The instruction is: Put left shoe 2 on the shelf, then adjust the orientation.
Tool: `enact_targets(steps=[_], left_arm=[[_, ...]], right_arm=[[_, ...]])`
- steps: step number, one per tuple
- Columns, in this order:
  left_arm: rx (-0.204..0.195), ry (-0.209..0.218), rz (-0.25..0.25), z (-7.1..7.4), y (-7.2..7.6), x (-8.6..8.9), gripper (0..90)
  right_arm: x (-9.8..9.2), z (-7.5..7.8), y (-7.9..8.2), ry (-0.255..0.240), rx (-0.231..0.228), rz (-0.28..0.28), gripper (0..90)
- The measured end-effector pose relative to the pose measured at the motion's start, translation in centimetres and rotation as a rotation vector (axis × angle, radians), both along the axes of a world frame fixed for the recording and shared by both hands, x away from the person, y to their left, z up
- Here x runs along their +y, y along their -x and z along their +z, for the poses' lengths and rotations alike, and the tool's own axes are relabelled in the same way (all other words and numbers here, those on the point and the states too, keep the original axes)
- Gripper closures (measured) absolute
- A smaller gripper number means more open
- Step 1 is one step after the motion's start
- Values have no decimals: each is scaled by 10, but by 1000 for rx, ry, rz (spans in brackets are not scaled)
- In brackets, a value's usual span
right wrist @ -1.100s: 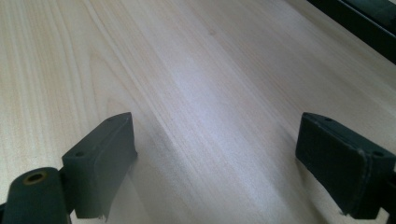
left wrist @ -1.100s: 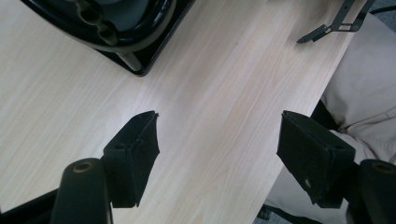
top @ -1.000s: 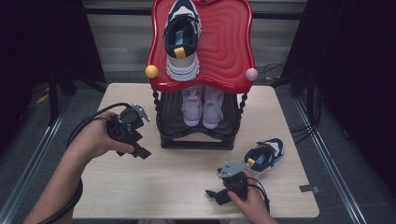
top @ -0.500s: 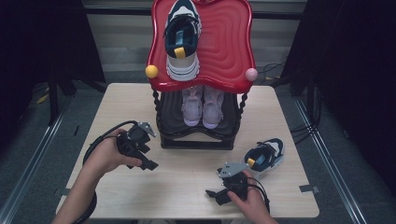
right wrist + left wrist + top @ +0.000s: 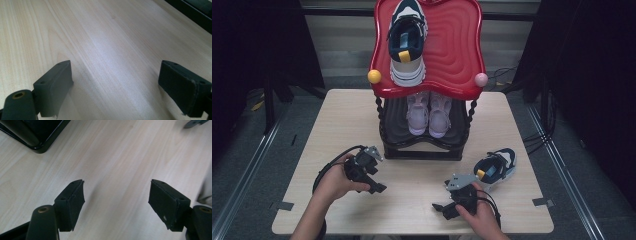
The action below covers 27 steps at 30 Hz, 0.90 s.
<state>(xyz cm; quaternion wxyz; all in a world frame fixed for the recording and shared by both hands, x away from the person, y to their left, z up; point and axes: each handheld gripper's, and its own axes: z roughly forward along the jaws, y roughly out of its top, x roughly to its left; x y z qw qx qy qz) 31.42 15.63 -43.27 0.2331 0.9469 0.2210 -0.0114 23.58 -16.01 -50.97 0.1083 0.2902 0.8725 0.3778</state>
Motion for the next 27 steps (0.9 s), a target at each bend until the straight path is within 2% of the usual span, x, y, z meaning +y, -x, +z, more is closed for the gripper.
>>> enact_targets(steps=[6, 8, 9, 11, 13, 16, 19, 21, 24, 26, 27], left_arm=[[-24, 36, 18, -23, 6, -1, 278], [-41, 43, 15, -31, 9, -1, 276], [-47, 47, 30, -35, 10, -1, 275], [-82, 36, 29, -40, 12, 0, 274], [-93, 79, 50, -47, 14, 1, 270], [-125, 114, 65, -56, 18, 0, 260], [-165, 107, 44, -58, 18, 0, 233], [-168, 132, 65, -61, 20, 0, 200], [-182, 160, 65, -64, 22, 2, 181], [-193, 199, 77, -67, 24, 4, 171], [-197, 194, 72, -67, 24, 5, 159]], right_arm=[[0, 0, 0, 0, 0, 0, 114], [0, 0, 0, 0, 1, 0, 113], [0, 0, 0, 0, 1, 0, 113], [0, 0, 0, 1, -2, 3, 113], [0, 0, 0, 1, -1, 3, 113], [0, 0, 0, 4, -3, 1, 112], [0, 1, -1, 14, 9, 12, 113], [0, 3, -2, 23, 17, 18, 129], [1, 7, -2, 48, 43, 16, 140], [2, 10, -2, 53, 62, 26, 144], [2, 11, -3, 61, 64, 32, 146]])
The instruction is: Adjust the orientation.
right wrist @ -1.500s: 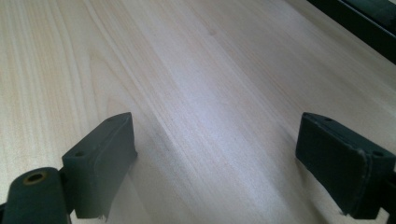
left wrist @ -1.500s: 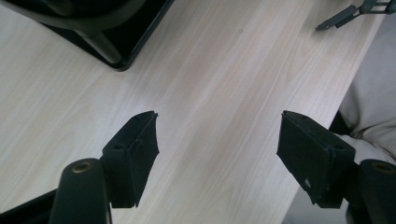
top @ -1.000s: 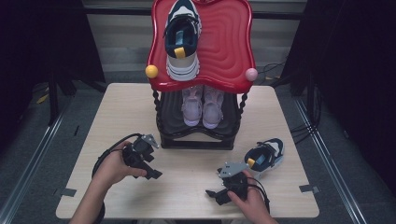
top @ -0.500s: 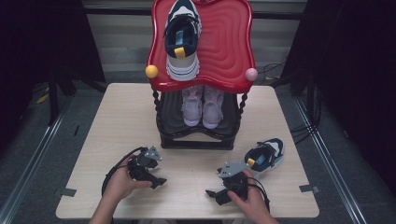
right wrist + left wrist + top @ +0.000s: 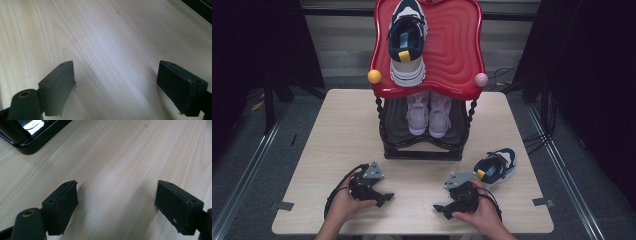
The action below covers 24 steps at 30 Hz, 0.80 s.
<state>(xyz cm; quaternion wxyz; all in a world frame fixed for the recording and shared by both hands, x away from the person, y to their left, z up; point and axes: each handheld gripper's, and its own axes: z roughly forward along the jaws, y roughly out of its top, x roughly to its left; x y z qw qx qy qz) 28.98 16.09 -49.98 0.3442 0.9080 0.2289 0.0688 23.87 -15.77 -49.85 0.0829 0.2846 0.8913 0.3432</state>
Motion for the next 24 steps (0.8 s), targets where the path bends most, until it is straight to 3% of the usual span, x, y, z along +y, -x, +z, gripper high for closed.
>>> enact_targets(steps=[4, 9, 11, 24], left_arm=[[-21, 43, 8, -4, 3, 2, 145], [-38, 68, 3, -7, 4, 5, 136], [-44, 82, -4, -8, 4, 7, 131], [-43, 83, -6, -8, 4, 6, 121]], right_arm=[[0, 9, -2, 14, 35, 20, 153], [2, 24, -4, 52, 52, 54, 166], [2, 30, -5, 49, 86, 60, 169], [-10, 69, -14, 63, 130, 60, 191]])
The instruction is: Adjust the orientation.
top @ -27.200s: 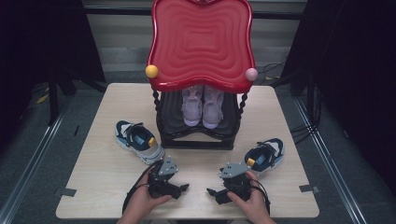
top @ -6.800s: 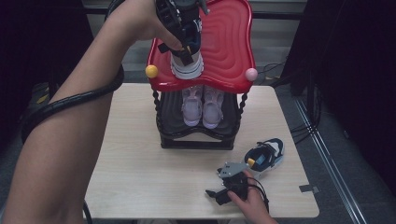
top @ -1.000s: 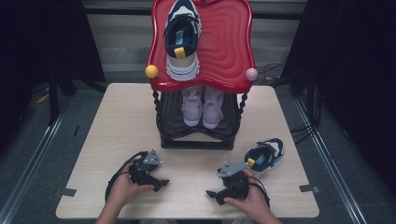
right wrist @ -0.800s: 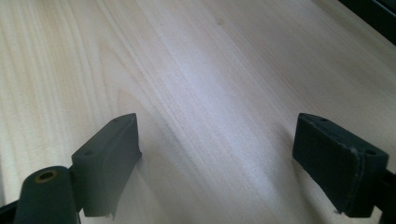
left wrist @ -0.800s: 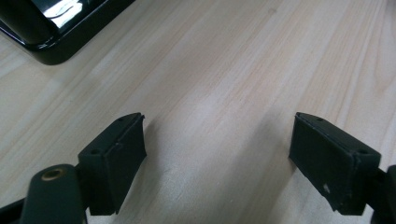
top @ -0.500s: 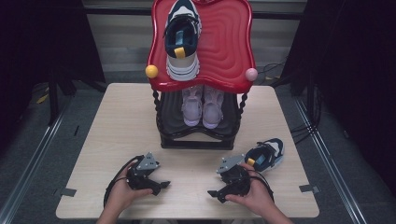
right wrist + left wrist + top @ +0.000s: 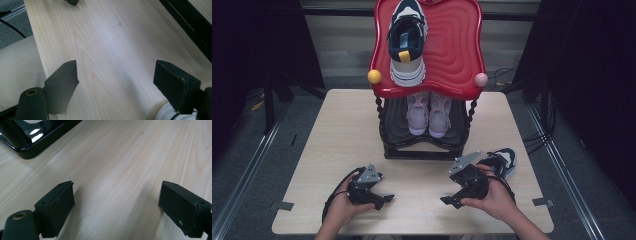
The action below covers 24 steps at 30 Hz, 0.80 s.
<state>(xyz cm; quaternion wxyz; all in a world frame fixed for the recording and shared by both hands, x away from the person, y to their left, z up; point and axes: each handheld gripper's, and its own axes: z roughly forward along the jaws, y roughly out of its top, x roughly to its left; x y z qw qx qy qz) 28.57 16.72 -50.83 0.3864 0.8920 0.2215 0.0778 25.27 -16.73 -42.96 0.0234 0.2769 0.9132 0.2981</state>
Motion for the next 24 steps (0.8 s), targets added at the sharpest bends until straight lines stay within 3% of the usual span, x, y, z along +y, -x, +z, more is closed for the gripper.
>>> enact_targets(steps=[9, 24], left_arm=[[0, 1, -2, 0, 0, 0, 119], [5, -3, -2, 0, 0, 0, 111]], right_arm=[[-8, 22, -8, 46, 13, -2, 199], [-33, 40, -15, 101, 62, -84, 256]])
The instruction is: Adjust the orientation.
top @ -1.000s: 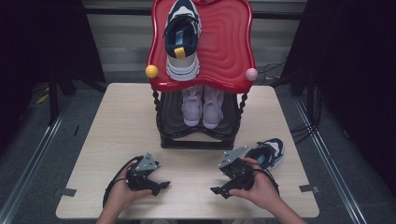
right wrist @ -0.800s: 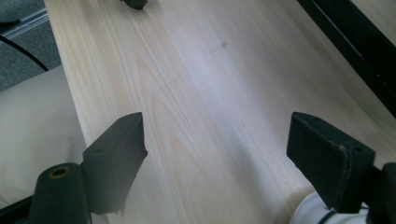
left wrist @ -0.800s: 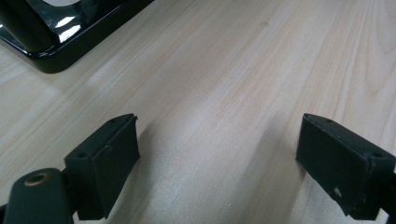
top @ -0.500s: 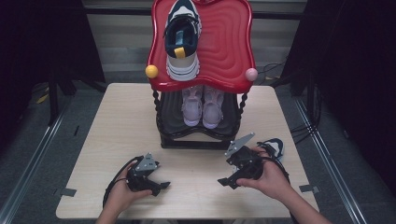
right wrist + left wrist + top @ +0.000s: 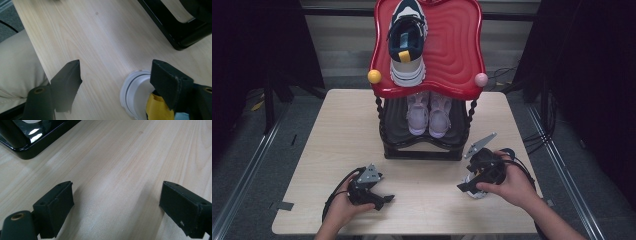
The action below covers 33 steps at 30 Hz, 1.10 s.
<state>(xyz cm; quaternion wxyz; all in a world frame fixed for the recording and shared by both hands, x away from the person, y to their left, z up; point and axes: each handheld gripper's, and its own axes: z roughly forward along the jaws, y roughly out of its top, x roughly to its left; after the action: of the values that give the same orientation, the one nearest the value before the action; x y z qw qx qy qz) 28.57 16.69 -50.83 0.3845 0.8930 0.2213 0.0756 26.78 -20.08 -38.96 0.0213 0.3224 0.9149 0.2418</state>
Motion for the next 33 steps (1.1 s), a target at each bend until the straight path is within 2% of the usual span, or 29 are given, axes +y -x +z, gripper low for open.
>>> enact_targets(steps=[2, 11, 19, 23, 24, 26, 33], left_arm=[[0, 0, 0, 0, 0, 0, 111], [0, 0, 0, 0, 0, 0, 110], [1, 0, 0, 0, 0, 0, 110], [2, 8, -5, 0, -1, 0, 108], [1, -1, -1, 0, 0, 0, 108], [0, -3, -4, 0, 0, 0, 107], [3, 1, -3, 0, 0, 0, 104]], right_arm=[[-2, 1, 0, 15, -6, 5, 270], [-10, 6, -3, 25, -14, -6, 331], [-20, 16, -5, 43, -26, -46, 337], [-24, 10, -7, 86, -16, -68, 339], [-26, 8, -9, 88, -17, -76, 343], [-29, 4, -11, 69, 6, -87, 400], [-30, -10, -18, 71, 52, -129, 431]])
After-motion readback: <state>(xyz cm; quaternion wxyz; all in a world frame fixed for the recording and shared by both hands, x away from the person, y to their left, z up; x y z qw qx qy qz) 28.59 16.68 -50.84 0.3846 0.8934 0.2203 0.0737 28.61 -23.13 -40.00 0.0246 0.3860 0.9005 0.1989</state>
